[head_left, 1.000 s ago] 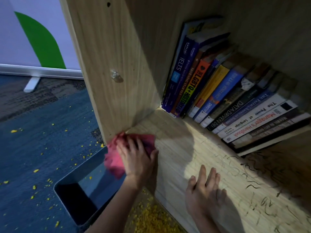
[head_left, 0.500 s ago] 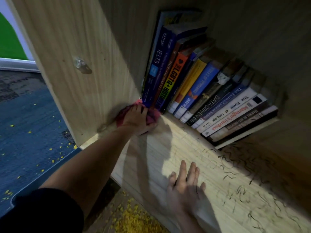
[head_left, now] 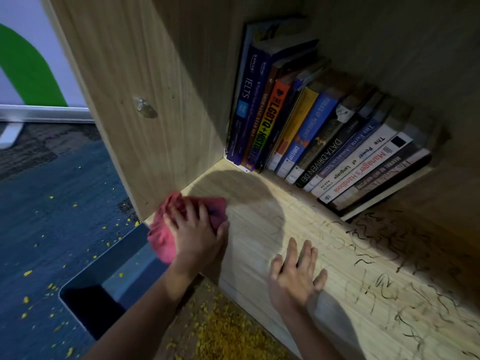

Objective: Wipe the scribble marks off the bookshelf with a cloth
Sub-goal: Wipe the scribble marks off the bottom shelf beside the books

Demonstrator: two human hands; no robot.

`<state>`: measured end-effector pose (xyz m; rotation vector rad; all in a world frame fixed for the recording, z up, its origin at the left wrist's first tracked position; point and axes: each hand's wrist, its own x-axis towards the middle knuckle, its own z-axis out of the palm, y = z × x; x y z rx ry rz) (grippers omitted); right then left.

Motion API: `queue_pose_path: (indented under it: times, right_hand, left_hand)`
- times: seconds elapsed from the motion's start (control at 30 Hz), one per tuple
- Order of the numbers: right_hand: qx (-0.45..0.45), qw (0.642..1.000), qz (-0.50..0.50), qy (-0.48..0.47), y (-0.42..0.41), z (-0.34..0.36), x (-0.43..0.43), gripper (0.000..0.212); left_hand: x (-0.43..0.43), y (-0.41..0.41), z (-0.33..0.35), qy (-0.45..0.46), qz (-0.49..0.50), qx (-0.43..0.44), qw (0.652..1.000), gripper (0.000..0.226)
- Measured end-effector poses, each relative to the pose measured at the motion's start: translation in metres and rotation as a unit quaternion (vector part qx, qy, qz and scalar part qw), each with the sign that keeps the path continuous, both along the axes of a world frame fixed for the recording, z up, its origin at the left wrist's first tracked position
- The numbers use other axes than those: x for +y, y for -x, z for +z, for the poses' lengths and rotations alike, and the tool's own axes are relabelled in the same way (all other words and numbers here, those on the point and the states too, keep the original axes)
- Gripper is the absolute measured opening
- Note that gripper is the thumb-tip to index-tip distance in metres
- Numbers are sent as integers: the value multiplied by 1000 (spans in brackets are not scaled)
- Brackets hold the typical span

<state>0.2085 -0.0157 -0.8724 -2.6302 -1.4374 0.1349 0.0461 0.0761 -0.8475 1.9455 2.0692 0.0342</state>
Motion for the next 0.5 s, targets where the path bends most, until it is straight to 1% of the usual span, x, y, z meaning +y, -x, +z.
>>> queue_pose_path:
  times: [0.1,0.13,0.2,0.27,0.3,0.33,0.37,0.4,0.43,0.47,0.5]
  right_hand:
    - [1,999,0,33,0,3,-1,65]
    - [11,999,2,36,-1,5,1,66]
    - [28,1000,-1,14,-2,7,2,79]
    - [51,998,-18,-27,-6,4,3,89]
    - [71,995,-26,-69,-8,2,2,92]
    - [94,988,-39,-117,-8,2,1,91]
    - [119,978,-50,-161,-7,2,2,88]
    - [137,970,-56,-191,-6,5,1,85]
    - [153,964,-55,-209,-5,7,0,82]
    - [167,960,-52,-219,-5,9,-1,80]
    - [179,958,-47,-217,-6,11,-2,80]
  left_hand:
    - [8,-31,8,12,-78,-12,997,77]
    - [8,-45,8,4,-116,-11,993,74]
    - [-2,-73,10,-7,-199,-19,980,73]
    - [-23,-91,12,1,-284,-54,957,87]
    - [-31,-93,12,18,-313,-92,945,97]
    - [-37,-91,12,37,-316,-152,936,100]
    - [-39,-81,15,43,-301,-220,927,94]
    - [-36,-67,15,27,-281,-268,921,87]
    - [-30,-50,12,-9,-256,-273,927,84]
    - [-25,-31,10,-42,-225,-241,943,82]
    - [-18,-10,5,-66,-181,-189,963,80]
